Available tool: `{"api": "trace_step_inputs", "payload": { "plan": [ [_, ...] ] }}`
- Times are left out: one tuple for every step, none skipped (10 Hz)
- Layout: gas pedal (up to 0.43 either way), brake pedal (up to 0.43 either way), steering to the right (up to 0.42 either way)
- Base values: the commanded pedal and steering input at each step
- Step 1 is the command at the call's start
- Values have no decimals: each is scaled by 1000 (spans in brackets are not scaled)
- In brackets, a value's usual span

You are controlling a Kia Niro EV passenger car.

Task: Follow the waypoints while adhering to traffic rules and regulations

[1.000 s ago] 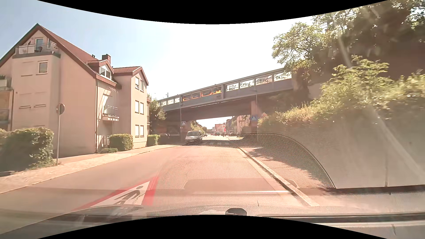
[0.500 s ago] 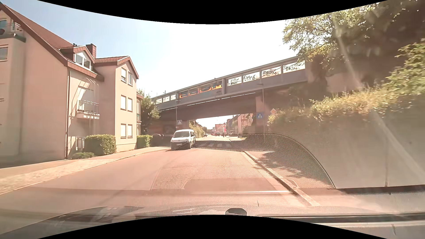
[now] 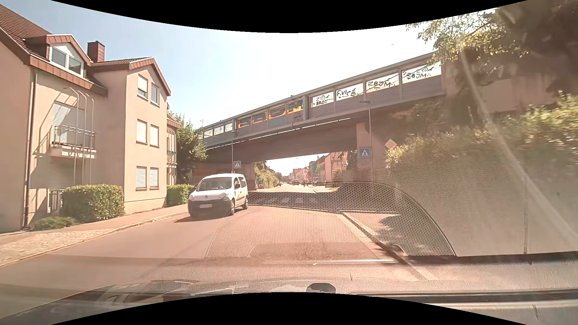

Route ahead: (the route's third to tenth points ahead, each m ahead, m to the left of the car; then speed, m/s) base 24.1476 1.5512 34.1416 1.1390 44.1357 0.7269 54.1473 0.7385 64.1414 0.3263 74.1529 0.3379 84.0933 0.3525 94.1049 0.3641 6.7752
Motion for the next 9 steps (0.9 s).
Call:
{"api": "trace_step_inputs", "payload": {
  "plan": [
    [79, 0, -2],
    [79, 0, -1],
    [79, 0, 0],
    [79, 0, 1],
    [79, 0, 1],
    [79, 0, 1],
    [79, 0, 2],
    [79, 0, 3],
    [79, 0, 3]
  ]
}}
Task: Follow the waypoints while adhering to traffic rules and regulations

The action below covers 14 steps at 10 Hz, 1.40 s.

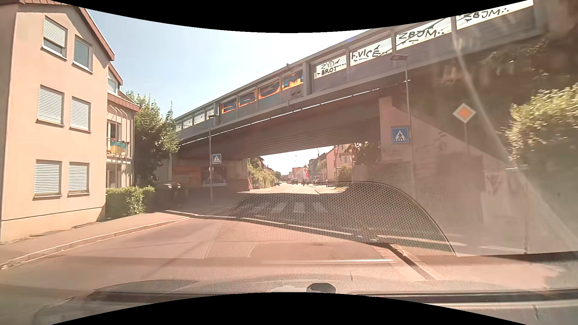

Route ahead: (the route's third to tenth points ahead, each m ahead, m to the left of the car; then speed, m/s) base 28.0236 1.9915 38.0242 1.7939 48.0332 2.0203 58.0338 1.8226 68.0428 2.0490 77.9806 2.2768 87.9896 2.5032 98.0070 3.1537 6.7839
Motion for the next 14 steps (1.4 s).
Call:
{"api": "trace_step_inputs", "payload": {
  "plan": [
    [79, 0, 4],
    [79, 0, 6],
    [79, 0, 6],
    [79, 0, 6],
    [79, 0, 6],
    [79, 0, 6],
    [79, 0, 6],
    [79, 0, 6],
    [79, 0, 6],
    [79, 0, 6],
    [79, 0, 5],
    [79, 0, 4],
    [79, 0, 4],
    [79, 0, 4]
  ]
}}
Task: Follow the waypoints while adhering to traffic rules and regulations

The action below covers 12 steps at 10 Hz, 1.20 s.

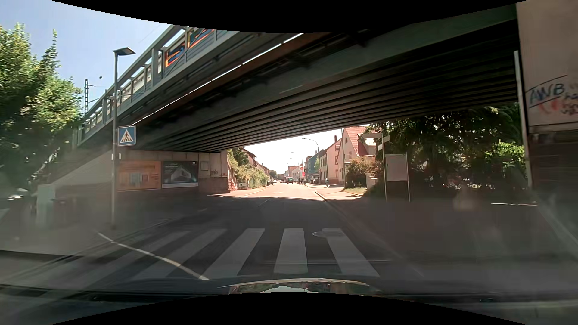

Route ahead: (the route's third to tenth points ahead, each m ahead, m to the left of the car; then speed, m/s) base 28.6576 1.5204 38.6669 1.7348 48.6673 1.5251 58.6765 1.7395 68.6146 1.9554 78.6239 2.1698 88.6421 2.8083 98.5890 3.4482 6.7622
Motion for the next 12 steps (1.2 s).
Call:
{"api": "trace_step_inputs", "payload": {
  "plan": [
    [79, 0, 3],
    [79, 0, -1],
    [79, 0, -3],
    [79, 0, -3],
    [79, 0, -3],
    [79, 0, -5],
    [79, 0, -6],
    [79, 0, -6],
    [79, 0, -5],
    [79, 0, -8],
    [79, 0, -8],
    [79, 0, -8]
  ]
}}
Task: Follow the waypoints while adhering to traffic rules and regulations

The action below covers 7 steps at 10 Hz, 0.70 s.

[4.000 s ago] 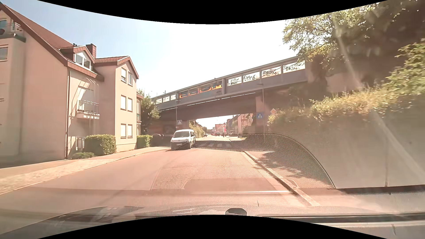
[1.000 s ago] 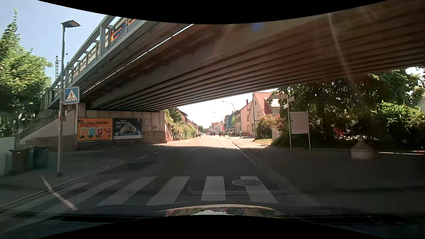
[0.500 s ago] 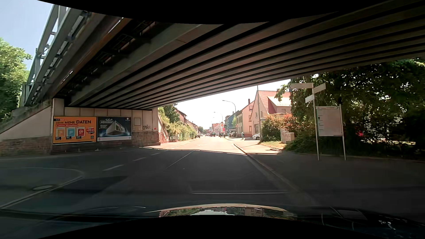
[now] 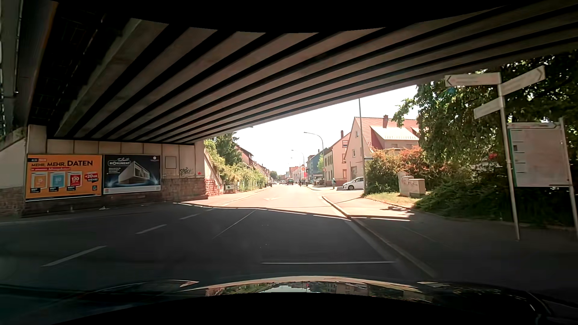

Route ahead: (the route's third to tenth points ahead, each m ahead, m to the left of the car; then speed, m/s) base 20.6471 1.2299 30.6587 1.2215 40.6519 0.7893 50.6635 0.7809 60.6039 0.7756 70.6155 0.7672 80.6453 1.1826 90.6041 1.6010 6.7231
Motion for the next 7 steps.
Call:
{"api": "trace_step_inputs", "payload": {
  "plan": [
    [79, 0, -6],
    [79, 0, -5],
    [79, 0, -5],
    [79, 0, -5],
    [79, 0, -5],
    [79, 0, -4],
    [79, 0, -4]
  ]
}}
